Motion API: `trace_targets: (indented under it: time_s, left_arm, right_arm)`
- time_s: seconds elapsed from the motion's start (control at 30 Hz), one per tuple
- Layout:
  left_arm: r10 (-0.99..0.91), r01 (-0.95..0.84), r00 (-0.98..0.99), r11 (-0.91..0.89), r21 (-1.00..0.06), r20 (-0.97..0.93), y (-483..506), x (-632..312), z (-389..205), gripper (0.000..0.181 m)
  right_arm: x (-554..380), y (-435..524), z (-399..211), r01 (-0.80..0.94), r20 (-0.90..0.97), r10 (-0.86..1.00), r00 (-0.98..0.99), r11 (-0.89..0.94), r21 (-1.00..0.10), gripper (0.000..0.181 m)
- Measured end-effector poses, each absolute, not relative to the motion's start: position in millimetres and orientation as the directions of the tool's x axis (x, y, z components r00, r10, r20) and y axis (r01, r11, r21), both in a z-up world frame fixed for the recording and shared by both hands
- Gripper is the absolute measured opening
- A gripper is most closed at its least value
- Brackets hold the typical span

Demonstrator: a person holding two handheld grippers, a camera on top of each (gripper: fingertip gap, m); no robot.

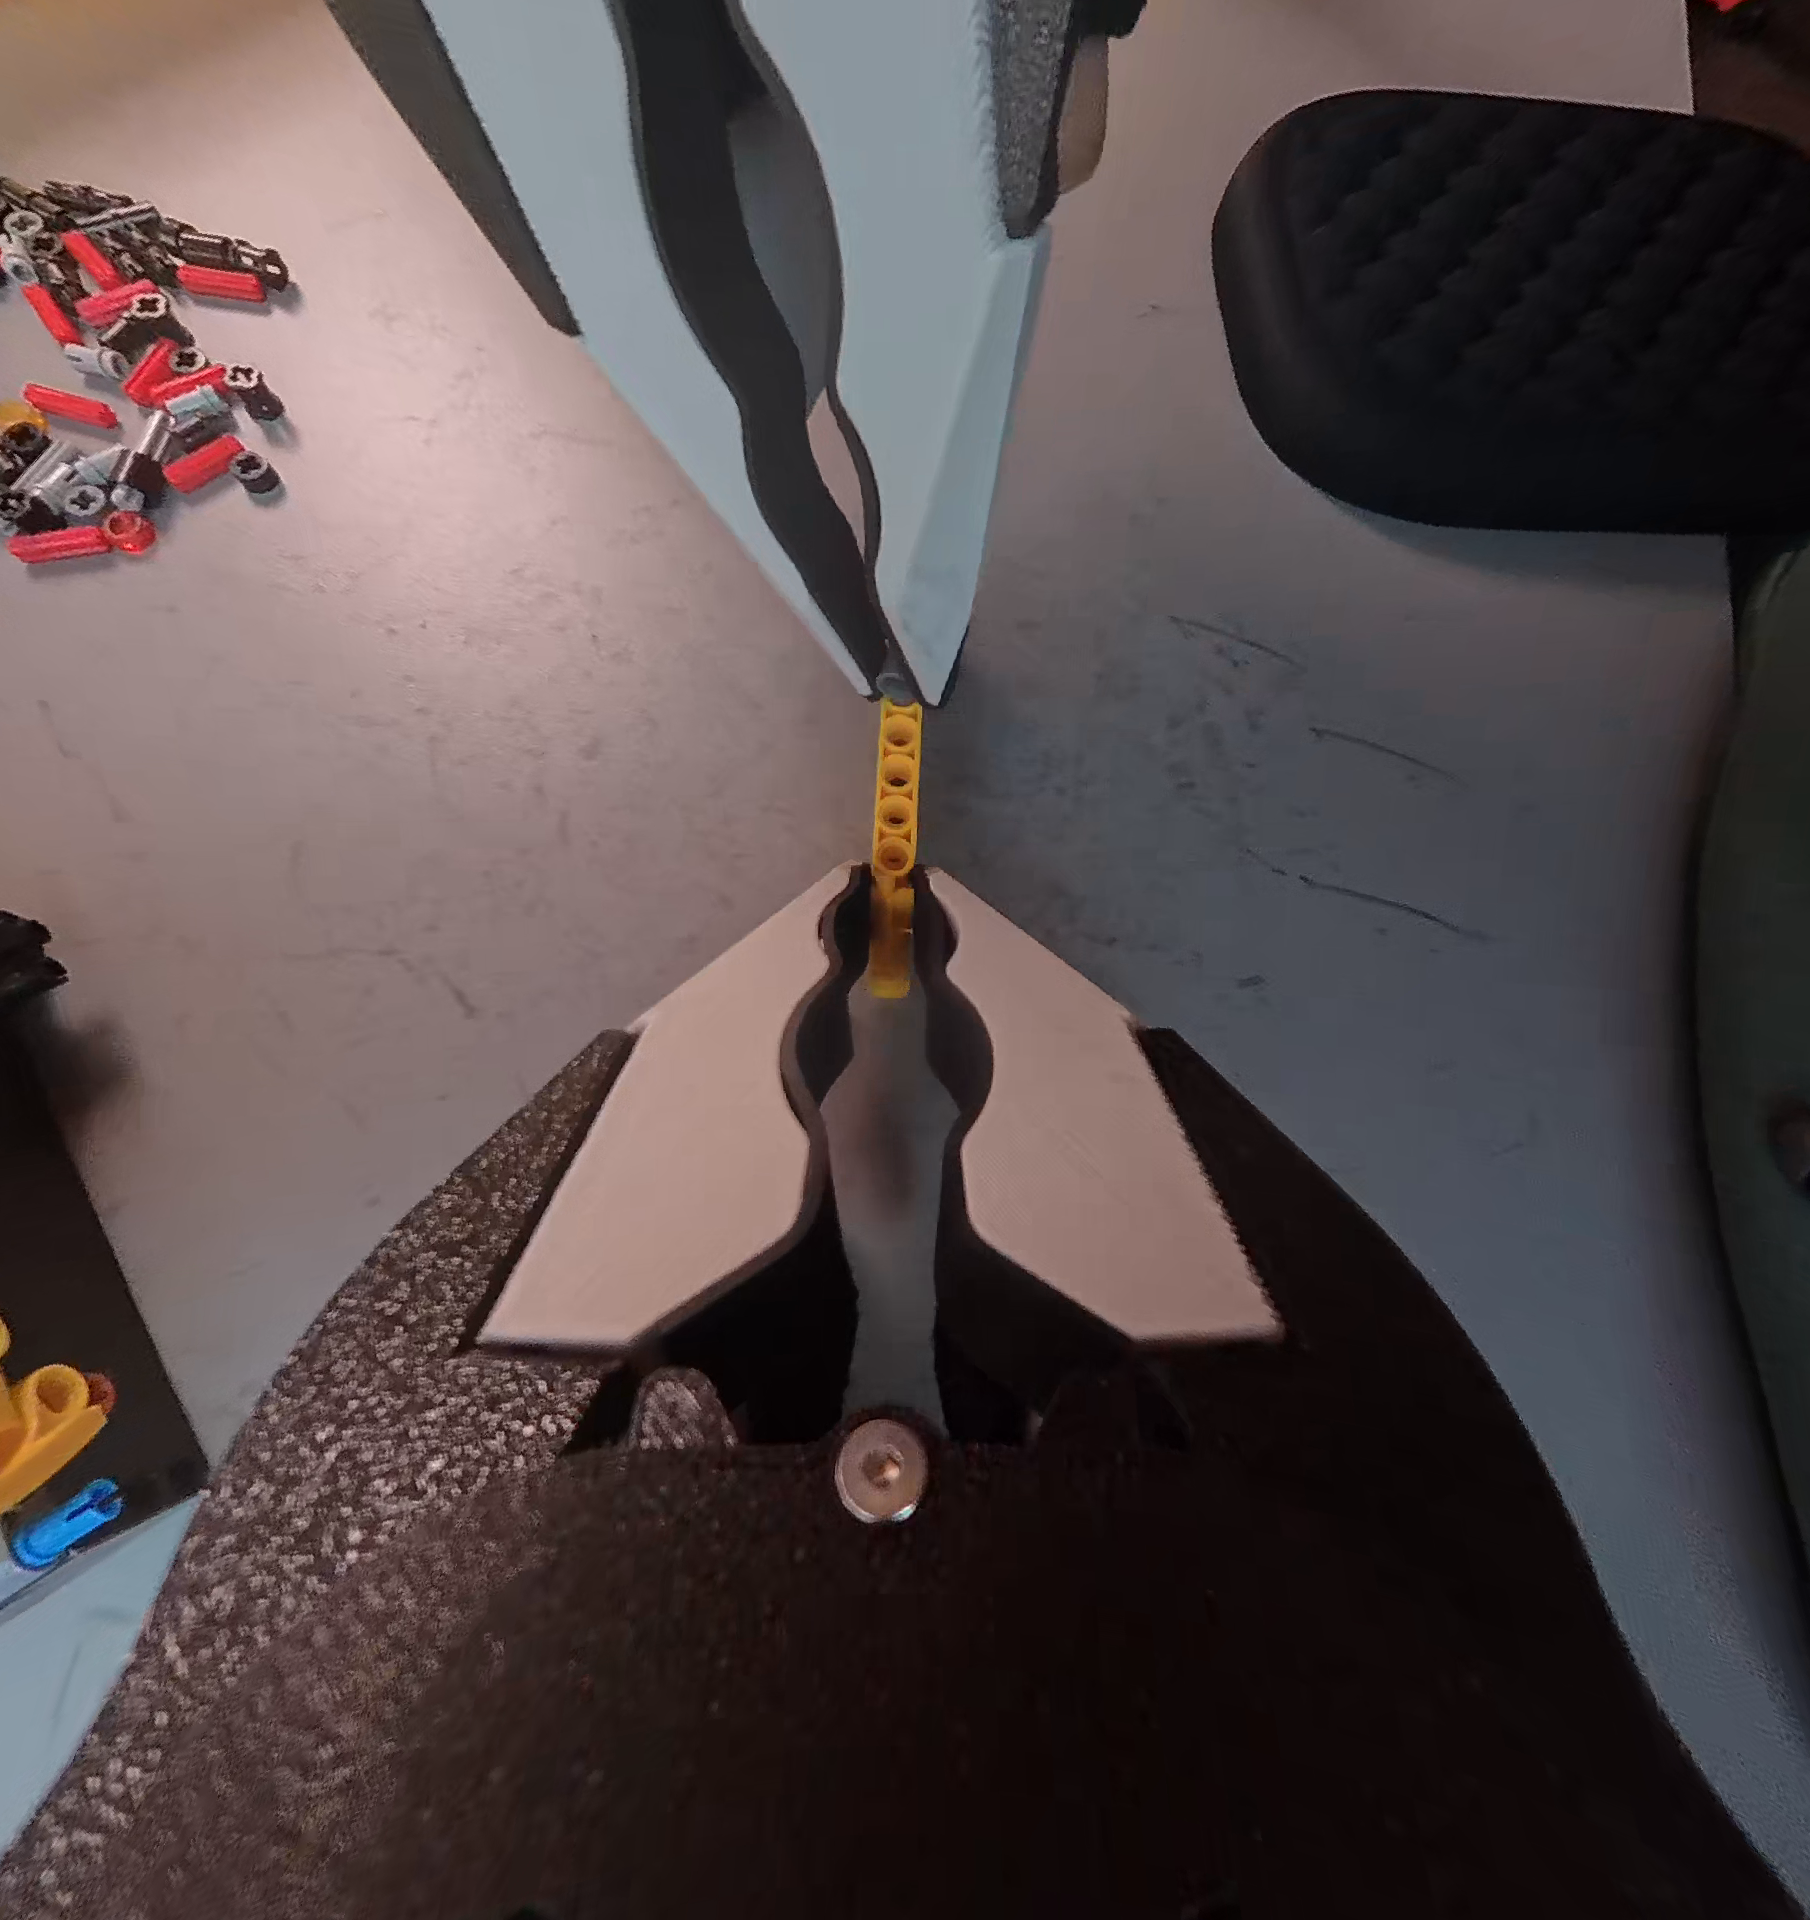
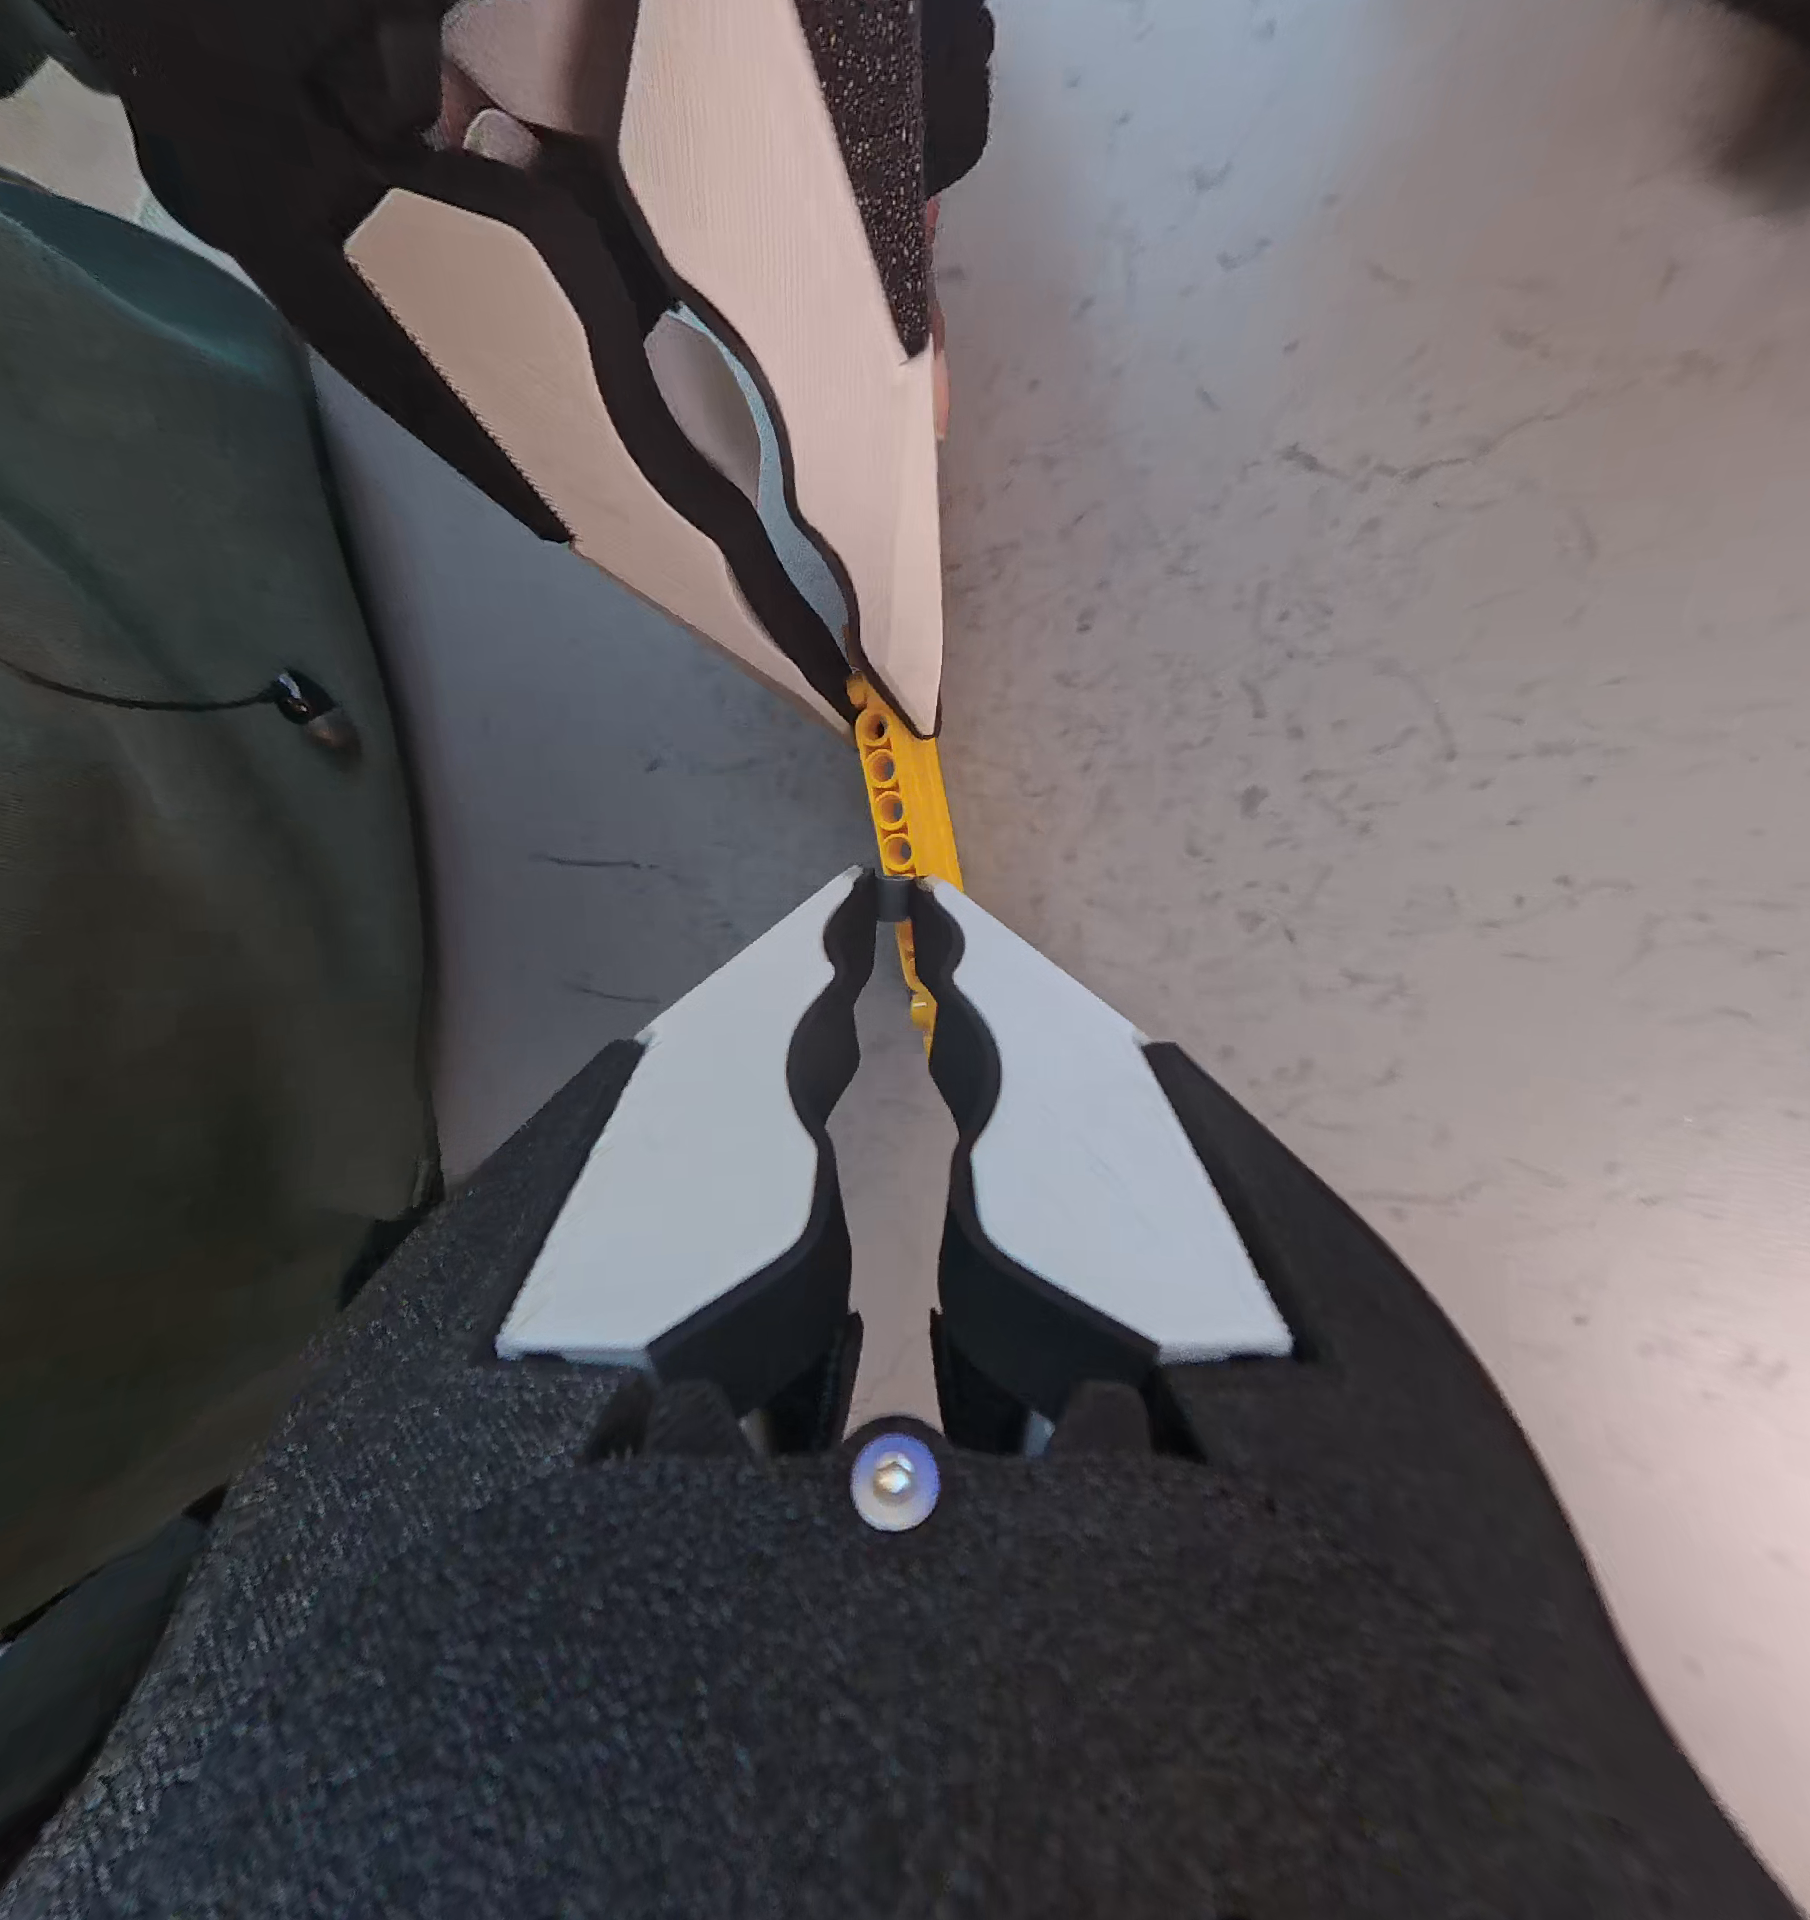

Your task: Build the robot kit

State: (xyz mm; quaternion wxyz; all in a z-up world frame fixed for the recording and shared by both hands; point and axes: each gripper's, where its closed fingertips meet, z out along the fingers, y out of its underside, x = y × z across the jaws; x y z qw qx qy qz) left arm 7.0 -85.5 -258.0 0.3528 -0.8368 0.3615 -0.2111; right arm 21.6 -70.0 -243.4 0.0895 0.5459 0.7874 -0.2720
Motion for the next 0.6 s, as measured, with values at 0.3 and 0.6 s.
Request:
trace_targets:
  time_s: [0.3, 0.6]
  left_arm:
    - [-0.762, -0.468, 0.642, -0.478, -0.743, 0.085, -86.9, 6.8, -258.1, 0.007]
    - [-0.773, -0.476, 0.629, -0.465, -0.746, 0.081, -89.6, 9.3, -258.3, 0.007]
  right_arm:
    - [20.4, -71.9, -244.8, 0.796, -0.181, 0.844, -0.506, 0.376, -0.474, 0.005]
    - [21.0, -71.7, -237.4, 0.738, -0.023, 0.854, -0.52, 0.436, -0.515, 0.029]
